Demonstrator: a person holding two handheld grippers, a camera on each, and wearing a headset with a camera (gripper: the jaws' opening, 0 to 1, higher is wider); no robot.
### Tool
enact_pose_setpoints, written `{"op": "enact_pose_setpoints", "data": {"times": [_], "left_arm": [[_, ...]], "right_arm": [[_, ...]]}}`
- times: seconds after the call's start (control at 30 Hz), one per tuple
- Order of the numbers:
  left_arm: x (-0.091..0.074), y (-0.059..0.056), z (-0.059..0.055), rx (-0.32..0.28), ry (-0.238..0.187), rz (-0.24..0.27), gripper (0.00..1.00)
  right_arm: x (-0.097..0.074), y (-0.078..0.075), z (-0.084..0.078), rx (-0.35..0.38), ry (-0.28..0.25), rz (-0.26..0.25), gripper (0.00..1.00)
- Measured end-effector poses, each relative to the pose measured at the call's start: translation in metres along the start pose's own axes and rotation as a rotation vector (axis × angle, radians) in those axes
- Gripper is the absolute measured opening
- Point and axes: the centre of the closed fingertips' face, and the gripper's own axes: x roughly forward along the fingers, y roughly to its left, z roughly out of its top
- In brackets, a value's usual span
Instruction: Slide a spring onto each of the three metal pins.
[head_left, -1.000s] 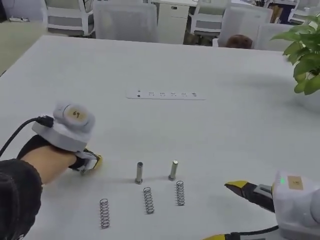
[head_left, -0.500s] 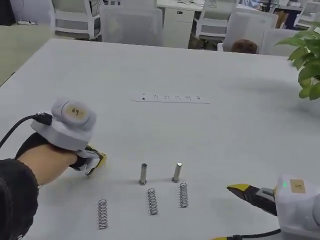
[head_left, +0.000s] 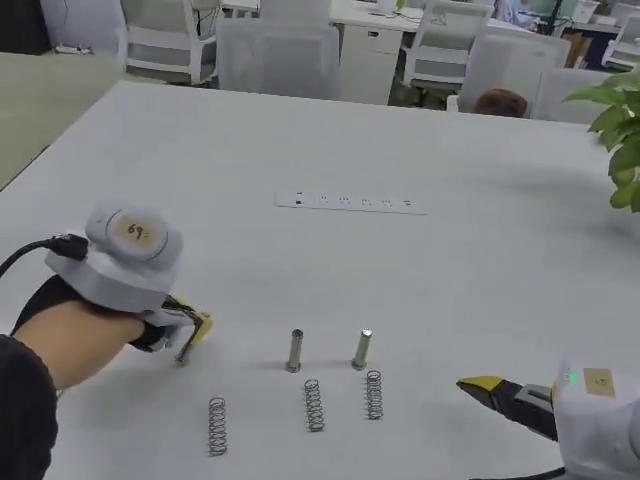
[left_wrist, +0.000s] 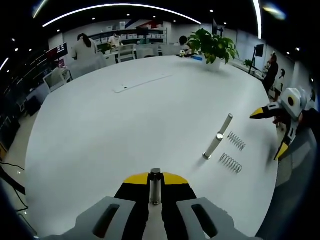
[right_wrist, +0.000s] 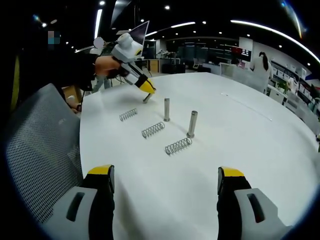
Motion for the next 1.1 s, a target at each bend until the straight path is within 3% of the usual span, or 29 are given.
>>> {"op": "enact_pose_setpoints", "data": {"times": [0.53,1.1], "left_arm": [[-0.014,-0.002,-0.007,-0.035,-0.04,0.0,0.0],[-0.018,-0.013,-0.011,-0.045,-0.037,-0.023,0.0]], "right_arm": [[0.0,0.001,0.0,-0.007,0.008,0.002,0.83],[0.0,0.001,-0.001,-0.011,0.014,0.0,0.83]]}}
